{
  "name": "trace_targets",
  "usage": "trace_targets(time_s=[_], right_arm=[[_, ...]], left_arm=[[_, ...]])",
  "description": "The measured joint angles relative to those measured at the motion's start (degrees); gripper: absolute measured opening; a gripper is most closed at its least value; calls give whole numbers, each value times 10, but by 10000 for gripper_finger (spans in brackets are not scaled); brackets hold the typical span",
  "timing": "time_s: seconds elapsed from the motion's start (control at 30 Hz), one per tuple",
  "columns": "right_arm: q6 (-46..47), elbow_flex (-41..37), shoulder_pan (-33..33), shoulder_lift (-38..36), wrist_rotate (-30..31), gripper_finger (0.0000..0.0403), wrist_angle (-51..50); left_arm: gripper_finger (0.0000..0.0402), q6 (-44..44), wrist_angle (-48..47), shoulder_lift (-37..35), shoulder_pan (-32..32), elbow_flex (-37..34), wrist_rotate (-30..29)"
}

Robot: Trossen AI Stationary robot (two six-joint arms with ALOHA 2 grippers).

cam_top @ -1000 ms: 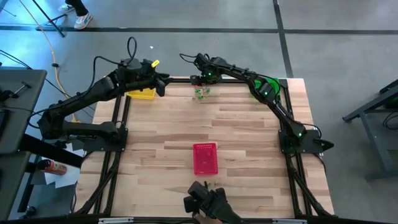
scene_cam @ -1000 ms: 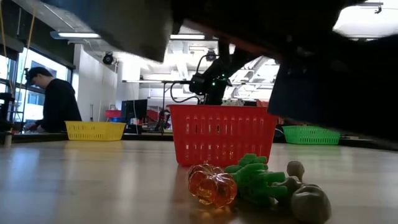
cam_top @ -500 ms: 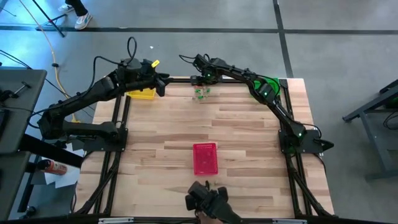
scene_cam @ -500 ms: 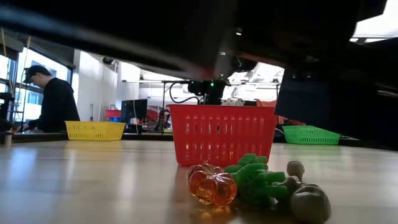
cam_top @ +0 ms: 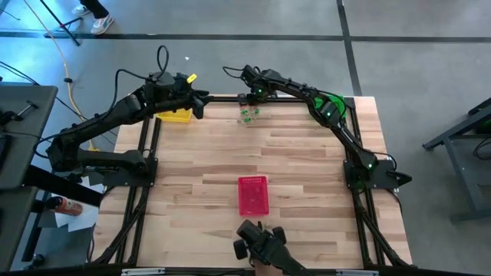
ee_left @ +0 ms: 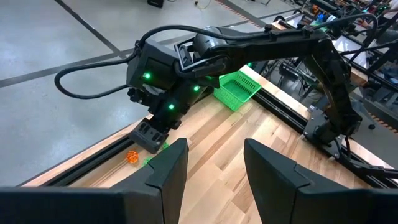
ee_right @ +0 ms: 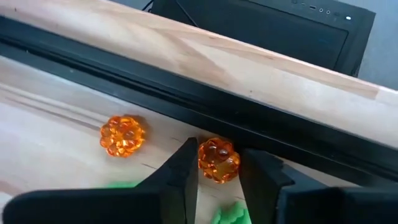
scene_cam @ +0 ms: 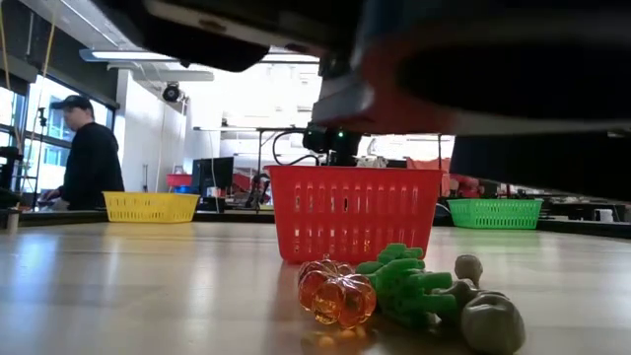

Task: Sort Halloween decoration
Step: Put the orange pumpkin toy into the red bin

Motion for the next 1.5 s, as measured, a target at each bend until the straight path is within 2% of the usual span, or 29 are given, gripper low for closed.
trace_targets(time_s=[0.43, 0.73, 1.13, 1.3, 1.5], right_arm=[[-121, 8, -11, -8, 13, 85, -87], [-222, 8, -20, -18, 14, 85, -182], [-293, -5, -19, -53, 9, 85, -214], [-306, -82, -22, -117, 4, 85, -187], [-280, -318, -25, -276, -13, 85, -55]], left_arm=[[149, 10, 0, 0, 0, 0, 0], [149, 12, -12, 0, 0, 0, -1], [149, 30, -24, 0, 0, 0, -2], [149, 30, -24, 0, 0, 0, -2], [149, 30, -23, 0, 0, 0, -2]])
